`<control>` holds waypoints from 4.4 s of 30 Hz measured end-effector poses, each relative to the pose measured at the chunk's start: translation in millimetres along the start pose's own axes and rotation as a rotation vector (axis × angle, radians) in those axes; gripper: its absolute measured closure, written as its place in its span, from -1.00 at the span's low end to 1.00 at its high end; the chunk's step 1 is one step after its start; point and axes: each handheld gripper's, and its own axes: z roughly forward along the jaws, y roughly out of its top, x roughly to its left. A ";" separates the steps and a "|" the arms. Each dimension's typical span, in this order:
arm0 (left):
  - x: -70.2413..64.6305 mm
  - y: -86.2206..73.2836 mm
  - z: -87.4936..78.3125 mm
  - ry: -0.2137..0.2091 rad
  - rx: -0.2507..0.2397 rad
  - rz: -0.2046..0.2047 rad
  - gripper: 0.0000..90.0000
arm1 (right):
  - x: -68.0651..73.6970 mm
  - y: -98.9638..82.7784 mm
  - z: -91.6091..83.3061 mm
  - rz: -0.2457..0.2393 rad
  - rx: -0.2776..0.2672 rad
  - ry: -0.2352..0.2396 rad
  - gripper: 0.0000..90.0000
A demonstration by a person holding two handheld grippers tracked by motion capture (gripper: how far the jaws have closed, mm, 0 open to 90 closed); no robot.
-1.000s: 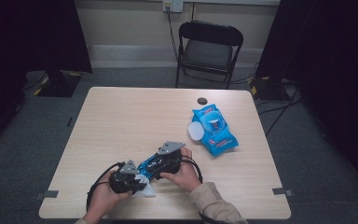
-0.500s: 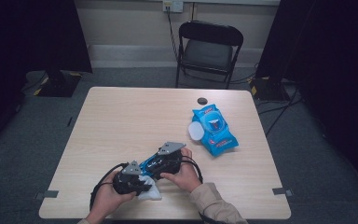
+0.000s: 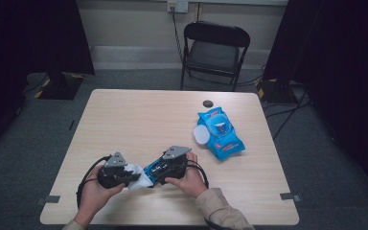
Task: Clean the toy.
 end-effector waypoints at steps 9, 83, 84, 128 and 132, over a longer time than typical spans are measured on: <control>34.8 -6.3 9.4 0.129 -0.017 -0.110 0.83 | -0.2 1.0 0.0 0.000 0.010 0.003 -0.79; -1.5 -16.7 25.6 0.033 0.115 -0.052 0.85 | -0.2 -0.4 0.0 -0.003 -0.002 0.007 -0.78; -1.5 -16.7 25.6 0.033 0.115 -0.052 0.85 | -0.2 -0.4 0.0 -0.003 -0.002 0.007 -0.78; -36.1 -15.7 32.4 -0.094 0.138 -0.004 0.85 | 2.6 0.4 1.4 -0.023 0.004 0.007 -0.78; -38.9 -13.5 35.3 -0.102 0.139 0.003 0.85 | 2.7 -0.2 1.4 -0.022 -0.002 0.006 -0.79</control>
